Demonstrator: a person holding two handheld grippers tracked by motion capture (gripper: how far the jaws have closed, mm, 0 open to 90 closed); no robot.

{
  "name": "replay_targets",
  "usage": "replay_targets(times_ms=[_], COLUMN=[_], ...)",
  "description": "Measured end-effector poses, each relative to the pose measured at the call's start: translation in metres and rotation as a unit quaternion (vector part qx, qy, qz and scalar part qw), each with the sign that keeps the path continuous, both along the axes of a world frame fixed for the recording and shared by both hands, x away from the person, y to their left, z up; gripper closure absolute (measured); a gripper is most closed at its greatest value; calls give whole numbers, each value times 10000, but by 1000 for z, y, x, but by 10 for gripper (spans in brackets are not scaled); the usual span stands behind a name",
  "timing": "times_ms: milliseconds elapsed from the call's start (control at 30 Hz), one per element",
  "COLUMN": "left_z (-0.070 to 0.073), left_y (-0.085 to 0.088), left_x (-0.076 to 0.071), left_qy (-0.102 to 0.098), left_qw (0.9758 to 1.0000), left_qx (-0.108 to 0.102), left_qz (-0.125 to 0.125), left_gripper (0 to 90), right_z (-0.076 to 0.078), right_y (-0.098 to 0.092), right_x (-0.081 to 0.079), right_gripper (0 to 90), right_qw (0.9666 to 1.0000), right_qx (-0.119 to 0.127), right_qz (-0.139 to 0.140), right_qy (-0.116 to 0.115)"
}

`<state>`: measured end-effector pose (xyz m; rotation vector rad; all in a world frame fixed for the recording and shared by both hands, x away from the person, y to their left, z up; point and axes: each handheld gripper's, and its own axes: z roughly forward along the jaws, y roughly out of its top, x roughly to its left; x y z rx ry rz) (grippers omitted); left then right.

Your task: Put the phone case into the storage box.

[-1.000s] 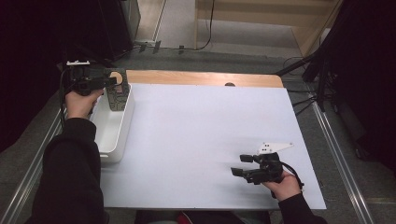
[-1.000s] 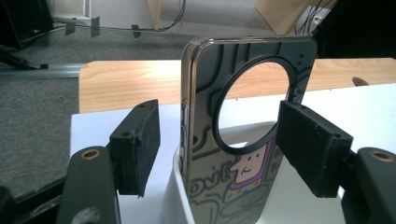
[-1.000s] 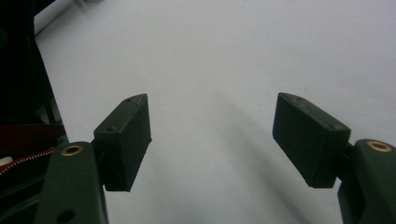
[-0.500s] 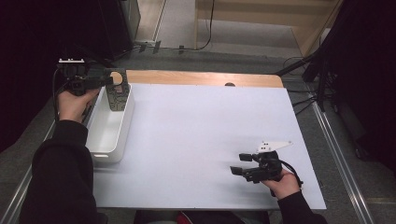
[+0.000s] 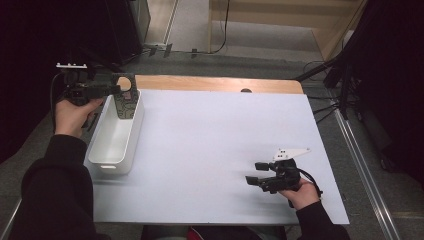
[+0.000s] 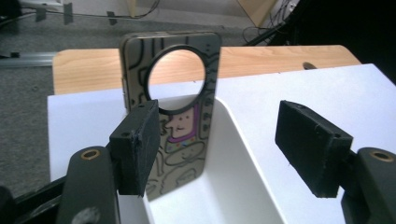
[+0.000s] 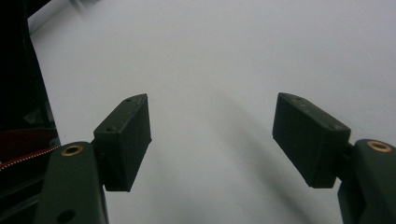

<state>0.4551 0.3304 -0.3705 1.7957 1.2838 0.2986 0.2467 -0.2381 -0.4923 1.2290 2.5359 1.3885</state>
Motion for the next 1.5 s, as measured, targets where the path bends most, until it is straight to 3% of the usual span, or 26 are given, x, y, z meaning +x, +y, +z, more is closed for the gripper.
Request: replay_targets(times_ms=[233,367,633,767,867,1500], left_z=[7,12,20,23,24,18], left_y=[-7,-15,-33,-44,-54,-87], left_x=[-9,-14,-22,-28,-31,-48], left_qy=[57,-47,-37,16,25,82], left_qw=[9998,9996,9984,9967,9953,9901], left_qx=[12,21,24,-67,-11,77], left_qz=[-188,-279,-565,-812,-963,-1398], left_gripper=[308,308,308,308,308,308], right_z=[0,0,0,0,0,0], right_y=[1,1,1,1,1,1], right_x=[1,1,0,0,0,-1], right_gripper=[268,268,268,268,268,268], right_qw=[10000,10000,10000,10000,10000,10000], right_qx=[10,9,12,12,16,21], right_qz=[0,-8,-6,4,-3,15], right_qy=[19,18,12,24,29,20])
